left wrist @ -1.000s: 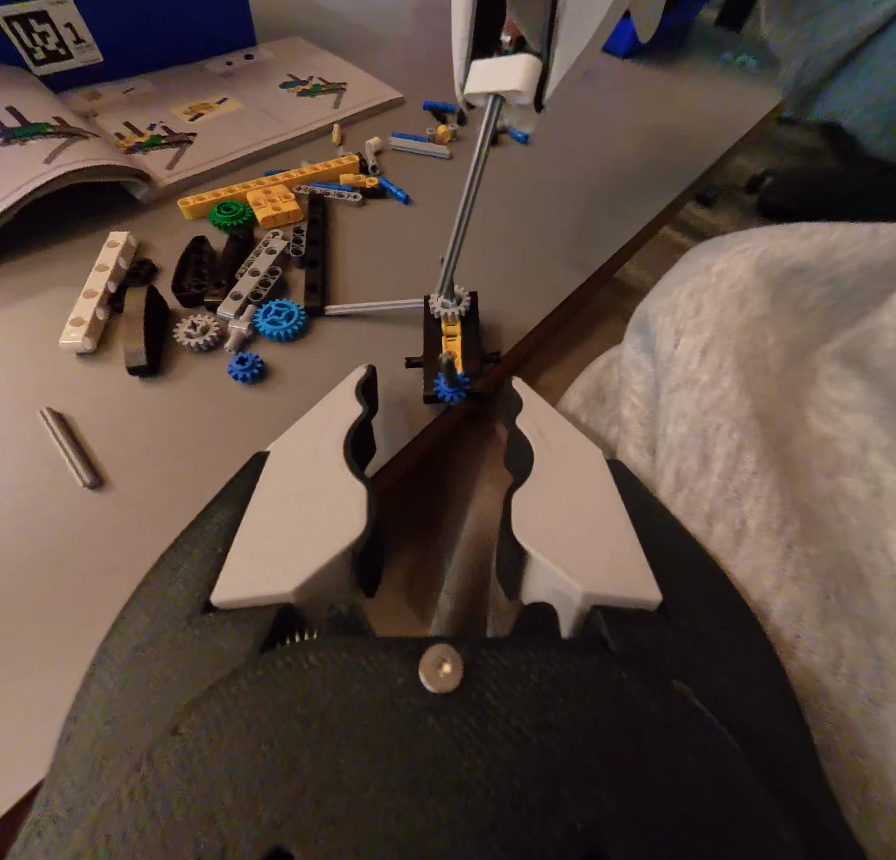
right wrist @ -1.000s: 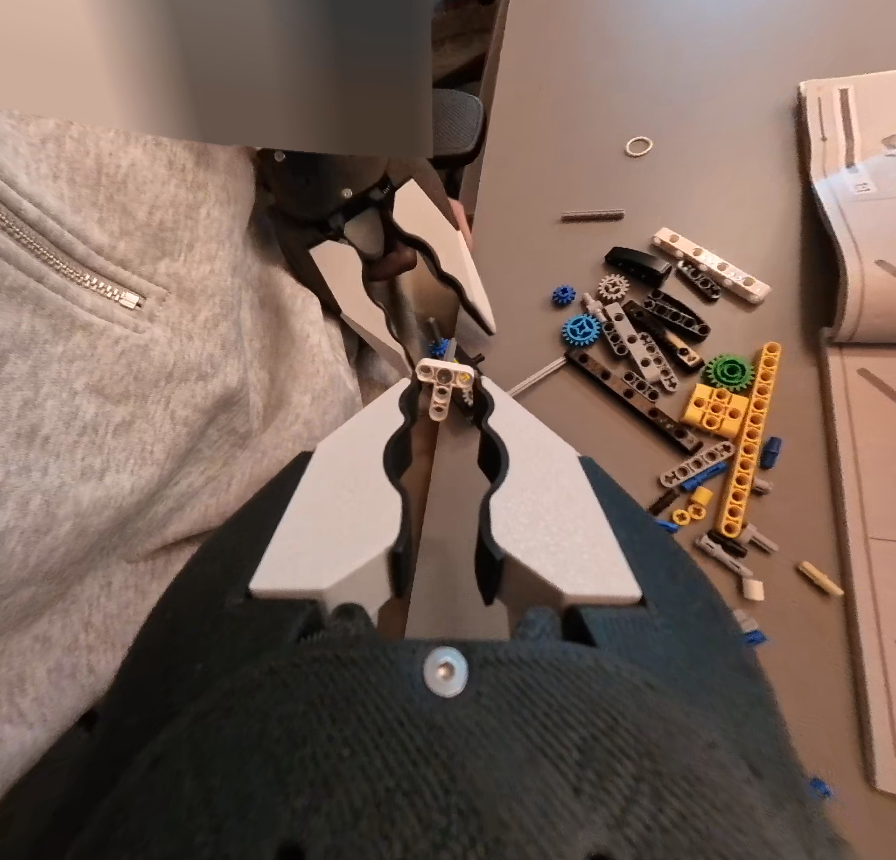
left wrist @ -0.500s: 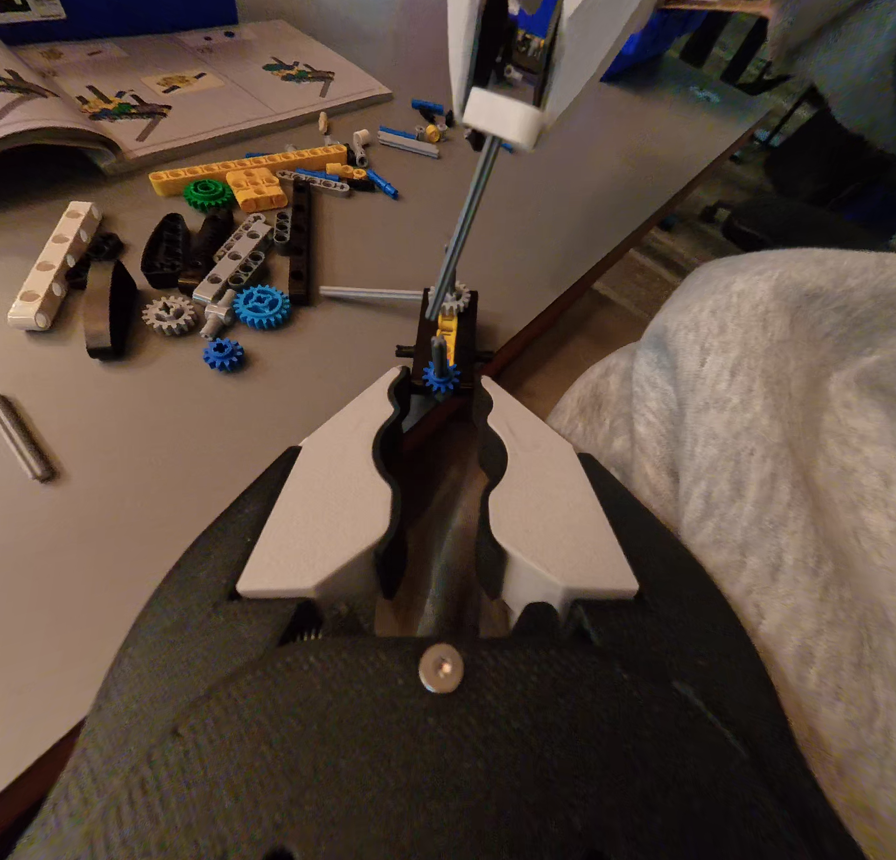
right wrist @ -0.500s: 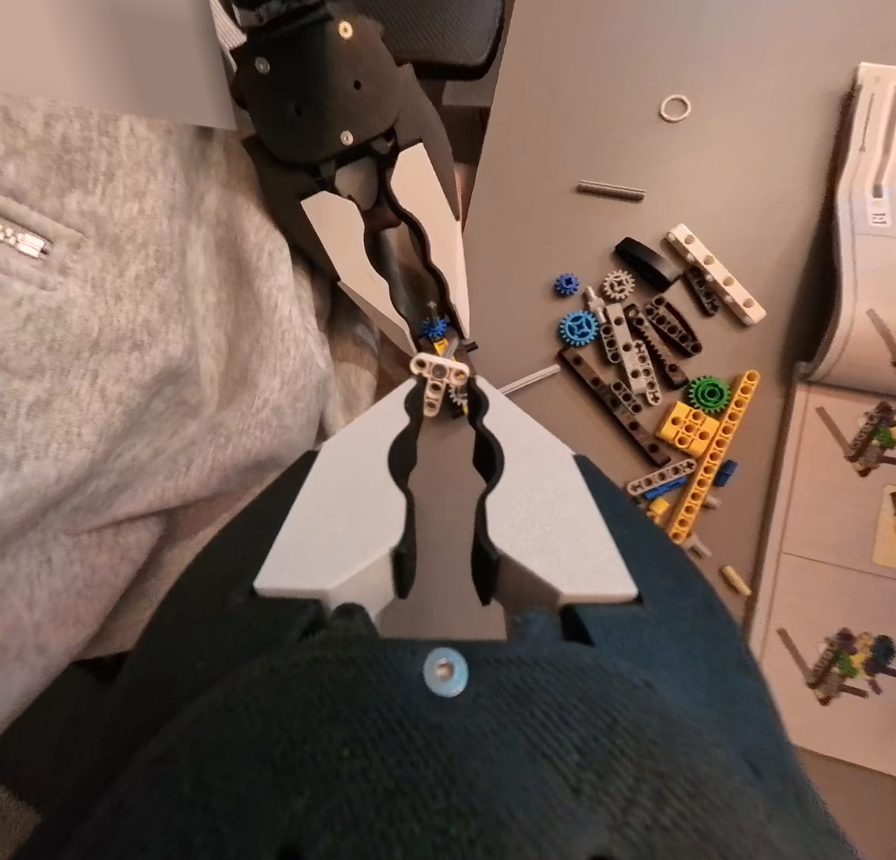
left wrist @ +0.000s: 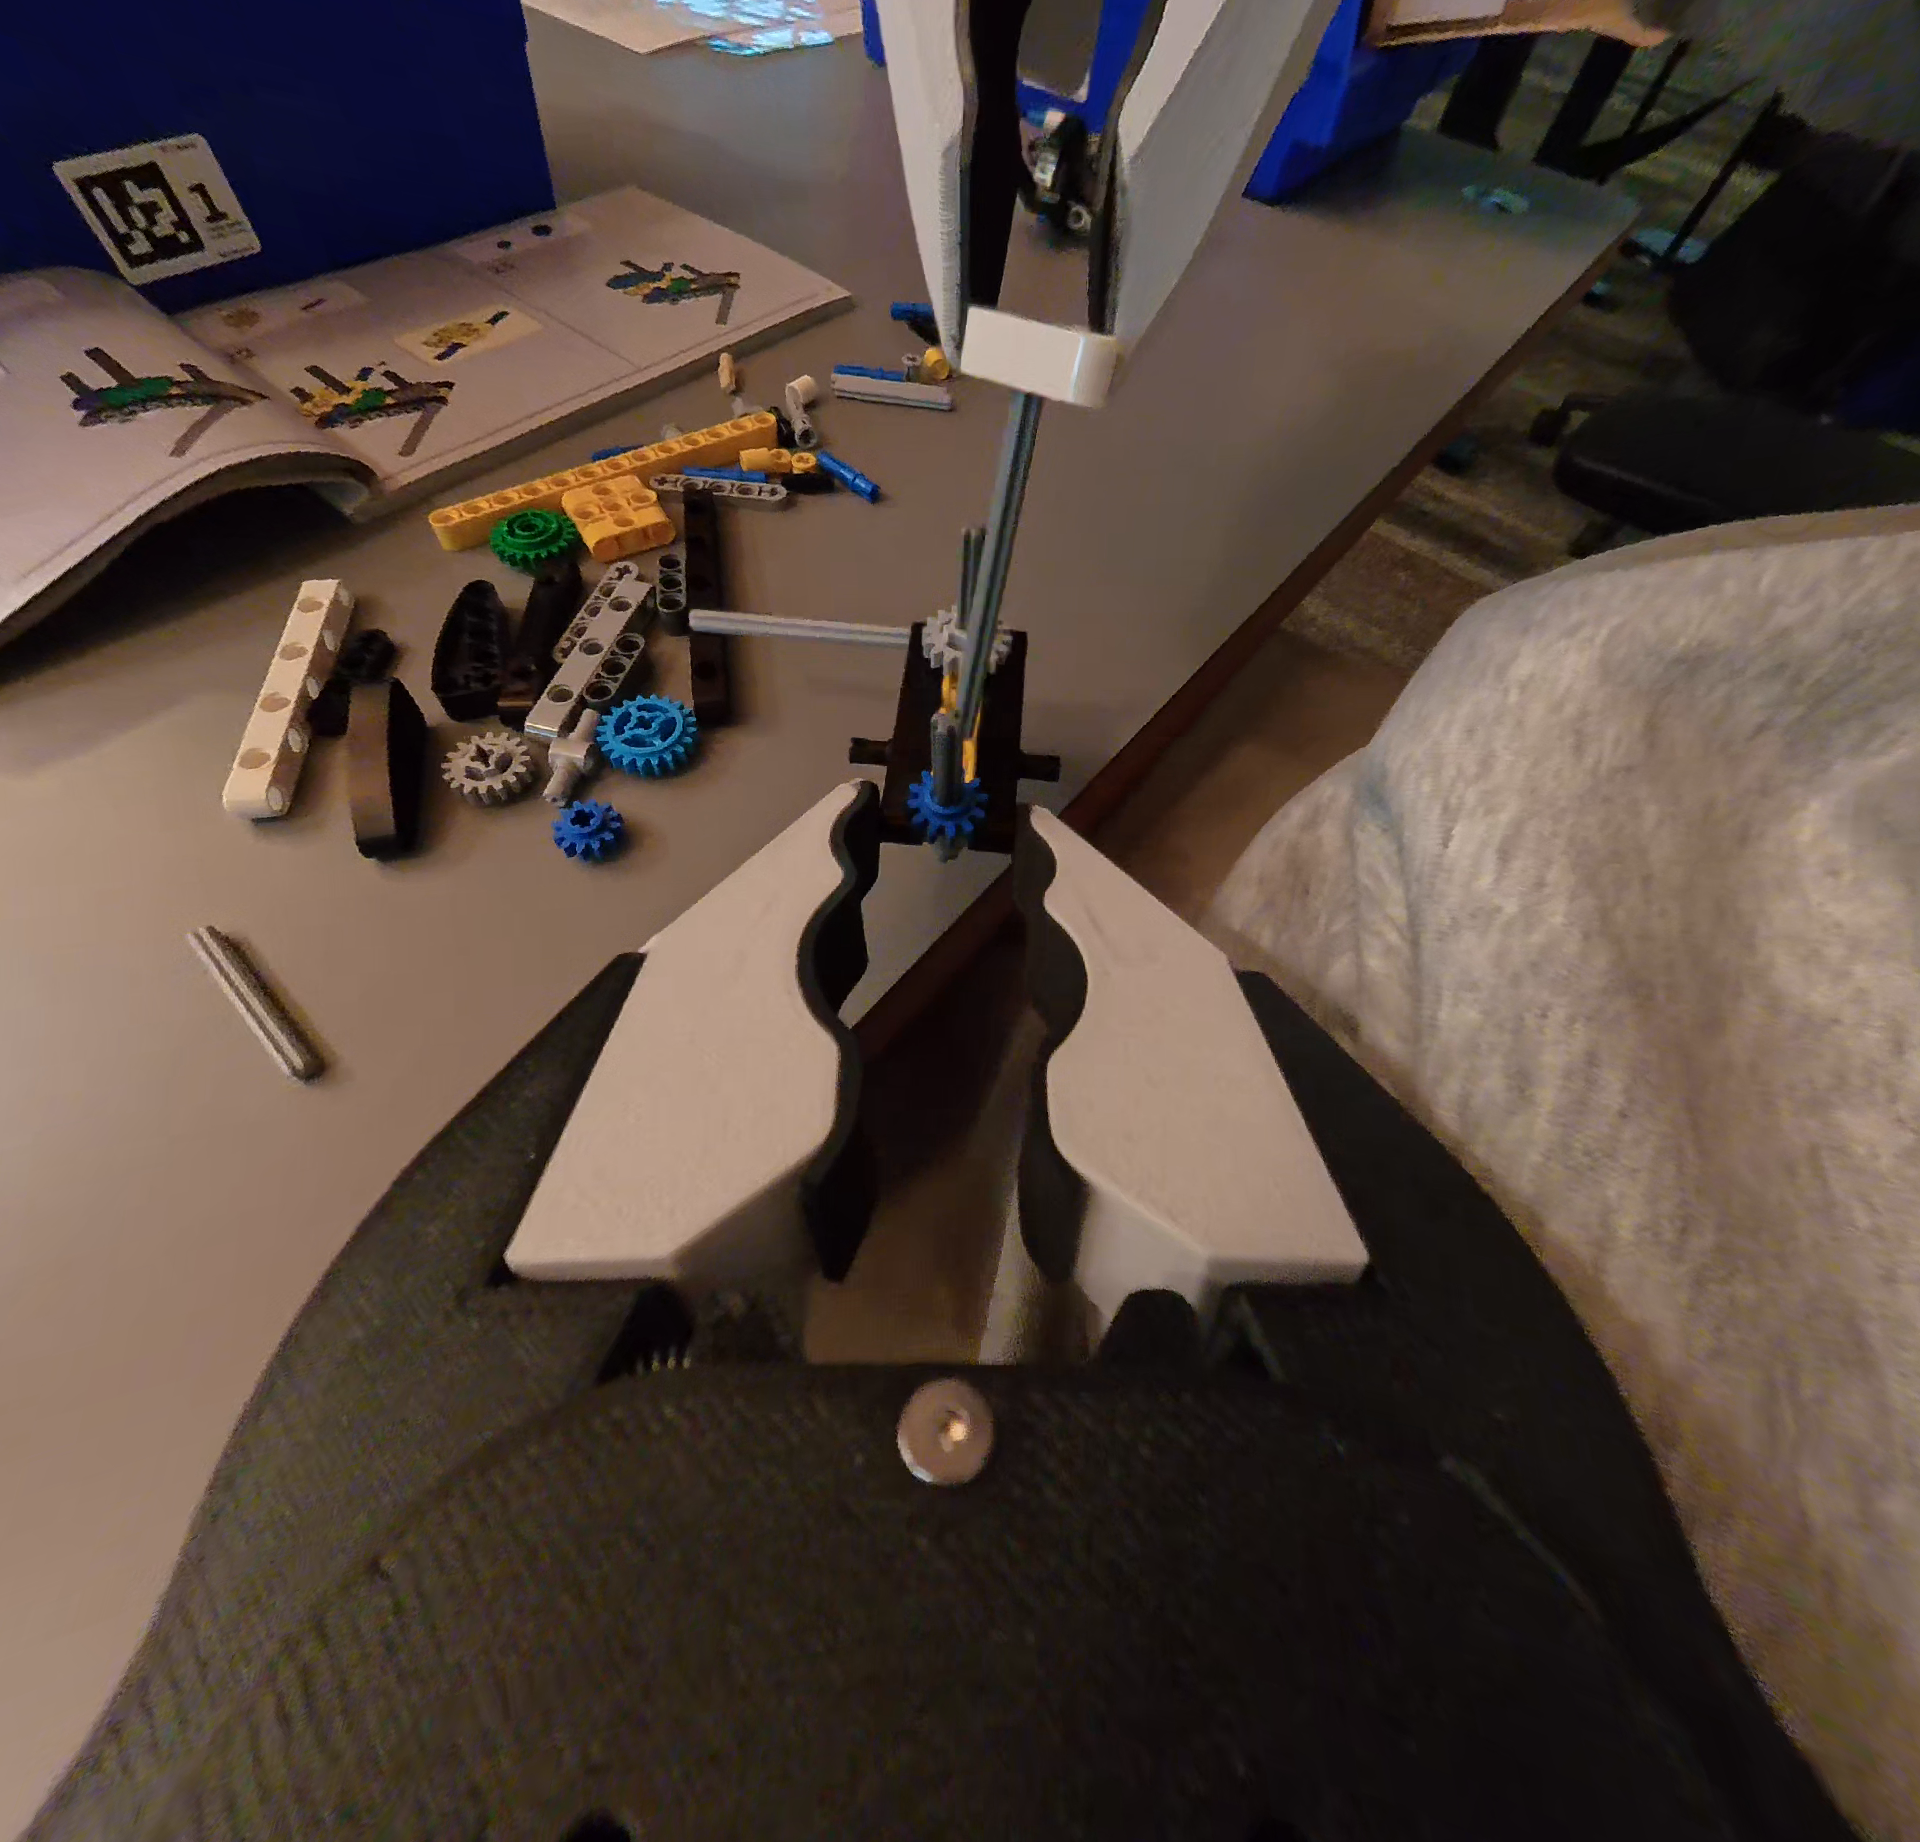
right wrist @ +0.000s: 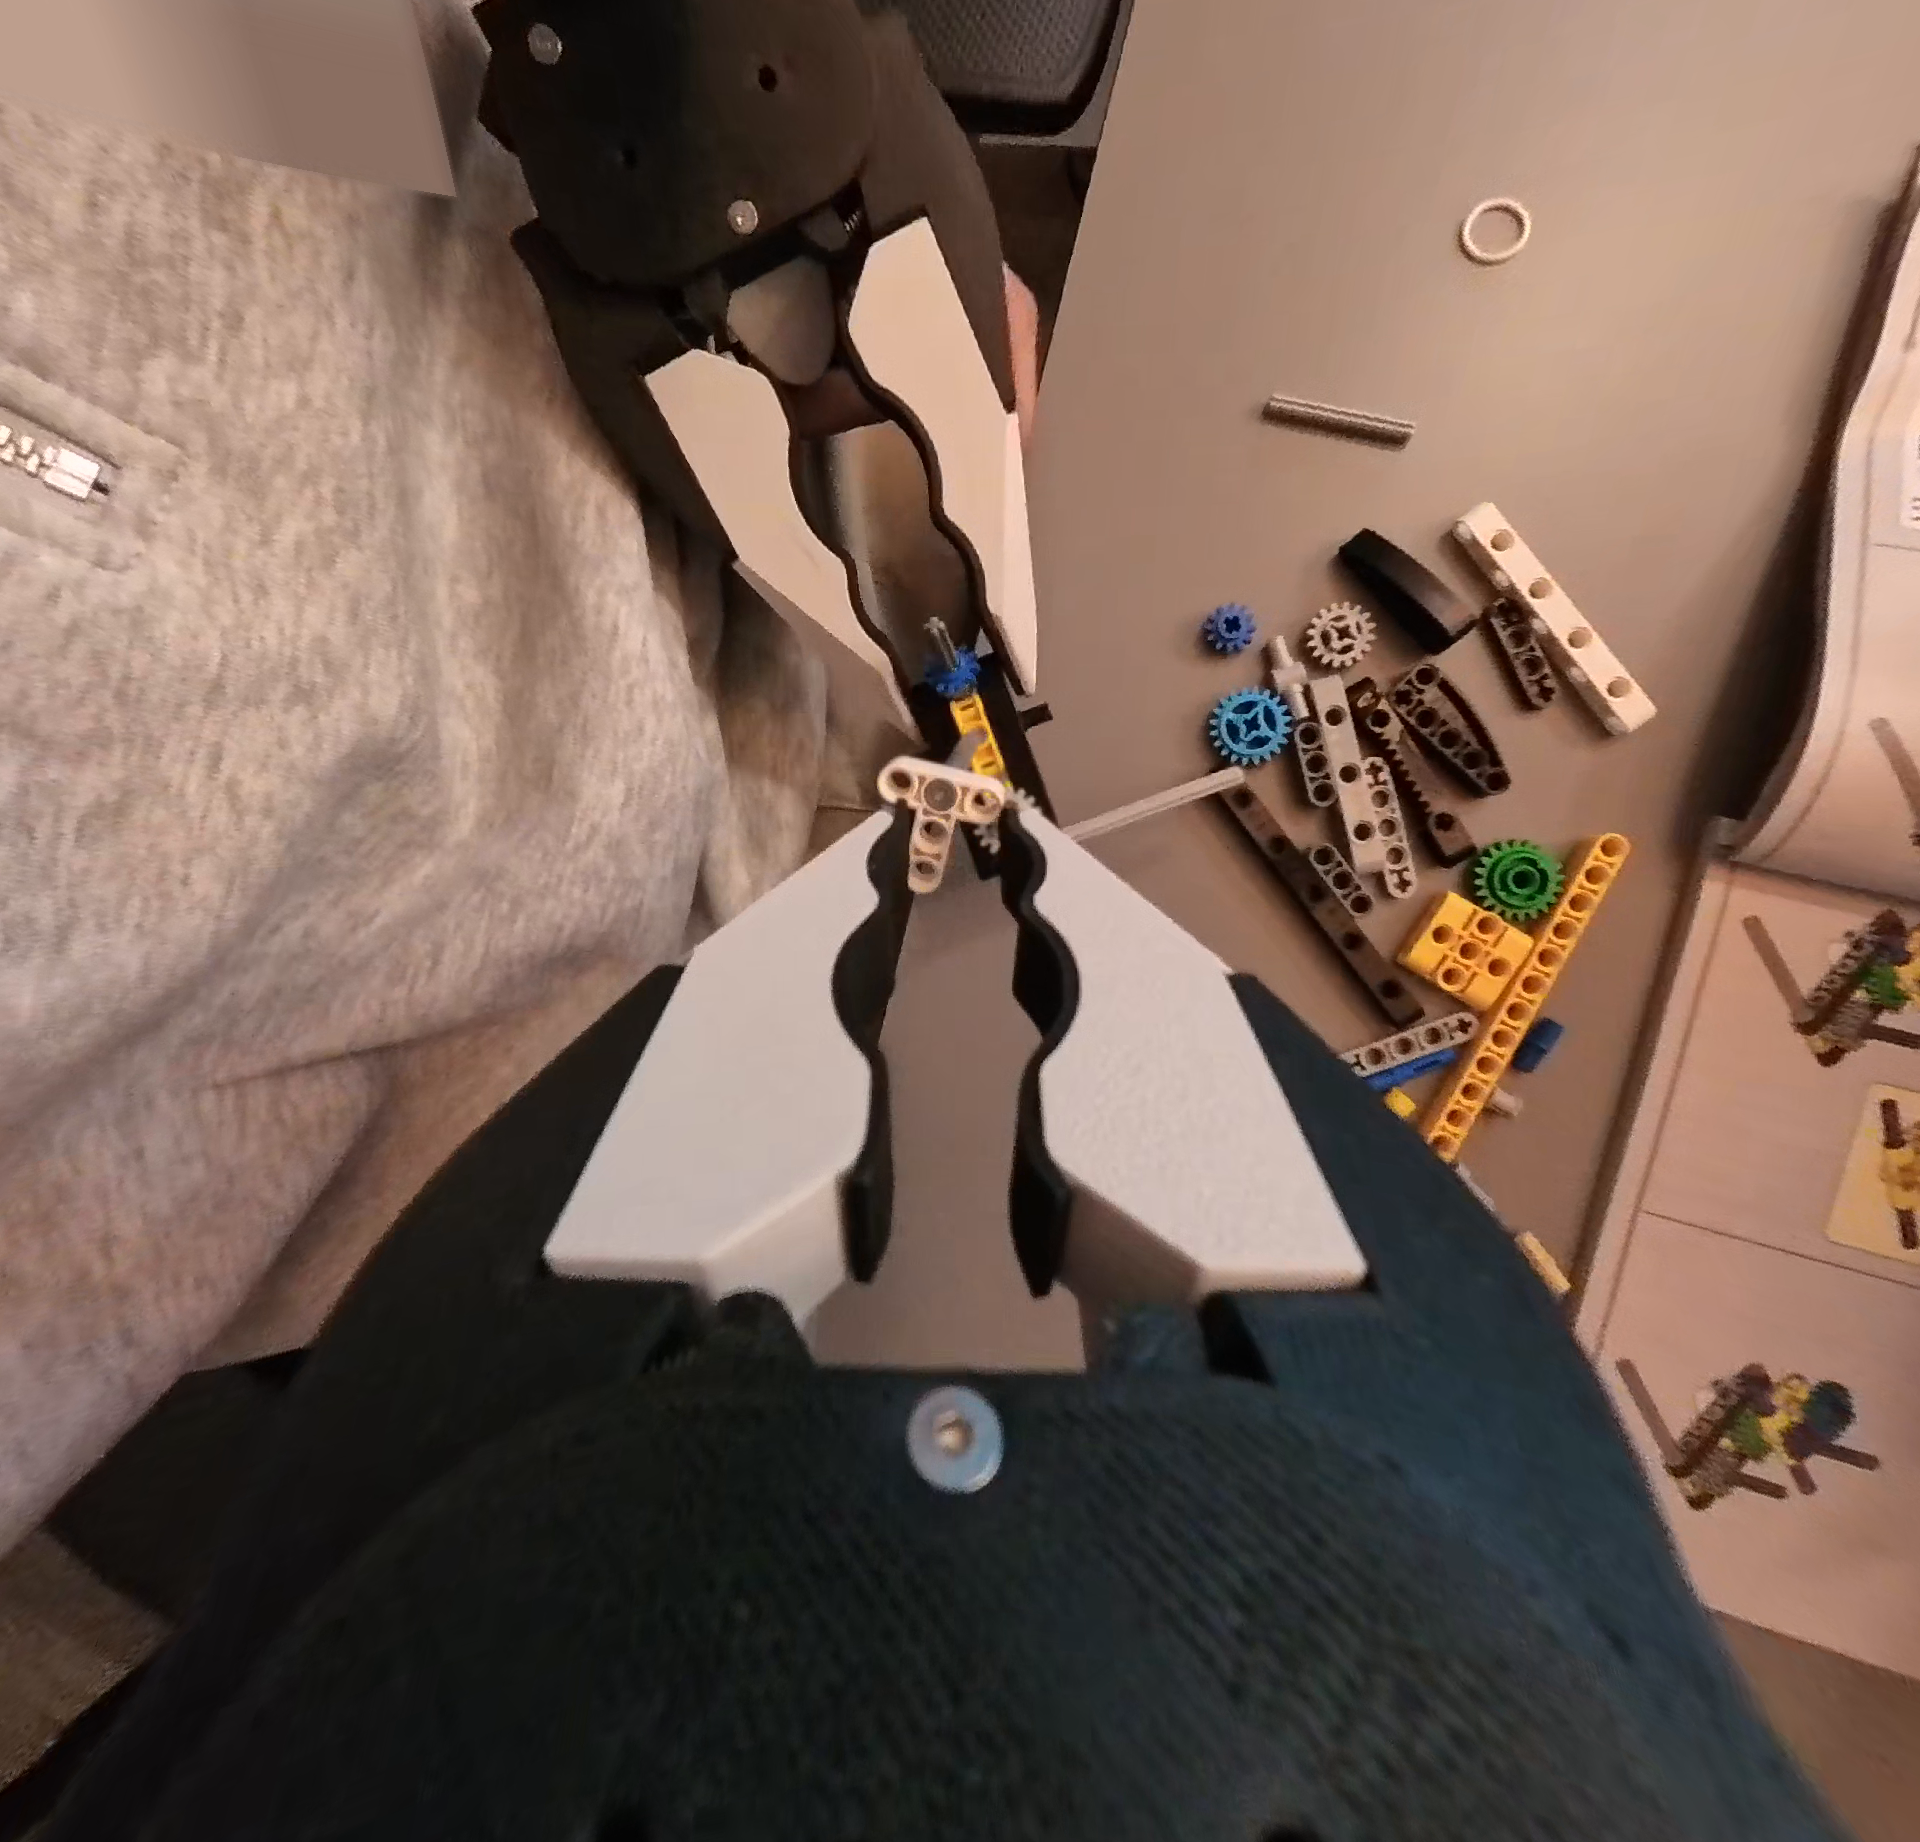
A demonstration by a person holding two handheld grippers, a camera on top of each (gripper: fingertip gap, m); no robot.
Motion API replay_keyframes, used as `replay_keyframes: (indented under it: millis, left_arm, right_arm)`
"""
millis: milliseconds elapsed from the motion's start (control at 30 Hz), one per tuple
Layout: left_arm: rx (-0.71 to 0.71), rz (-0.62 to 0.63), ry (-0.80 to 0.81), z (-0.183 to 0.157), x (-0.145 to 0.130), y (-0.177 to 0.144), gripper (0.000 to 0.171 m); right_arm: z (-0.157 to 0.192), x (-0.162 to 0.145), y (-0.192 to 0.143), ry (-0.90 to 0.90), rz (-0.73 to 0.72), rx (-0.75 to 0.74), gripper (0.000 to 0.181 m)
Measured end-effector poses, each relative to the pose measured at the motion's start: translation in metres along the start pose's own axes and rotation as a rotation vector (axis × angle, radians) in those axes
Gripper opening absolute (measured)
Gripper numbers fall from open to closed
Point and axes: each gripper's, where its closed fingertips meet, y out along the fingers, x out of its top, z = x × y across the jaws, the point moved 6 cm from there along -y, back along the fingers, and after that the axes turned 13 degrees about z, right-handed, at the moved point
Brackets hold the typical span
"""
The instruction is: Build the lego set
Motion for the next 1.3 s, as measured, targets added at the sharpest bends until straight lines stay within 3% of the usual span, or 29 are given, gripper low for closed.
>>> replay_keyframes:
  millis: [1100, 1300]
  left_arm:
    - [0.004, -0.004, 0.084, -0.010, 0.005, 0.004, 0.023]
    - [-0.032, 0.001, 0.115, -0.015, 0.004, 0.004, 0.024]
  right_arm:
    - [0.007, 0.010, 0.007, -0.083, 0.160, -0.003, 0.014]
    - [0.006, 0.010, 0.003, -0.129, 0.163, 0.026, 0.006]
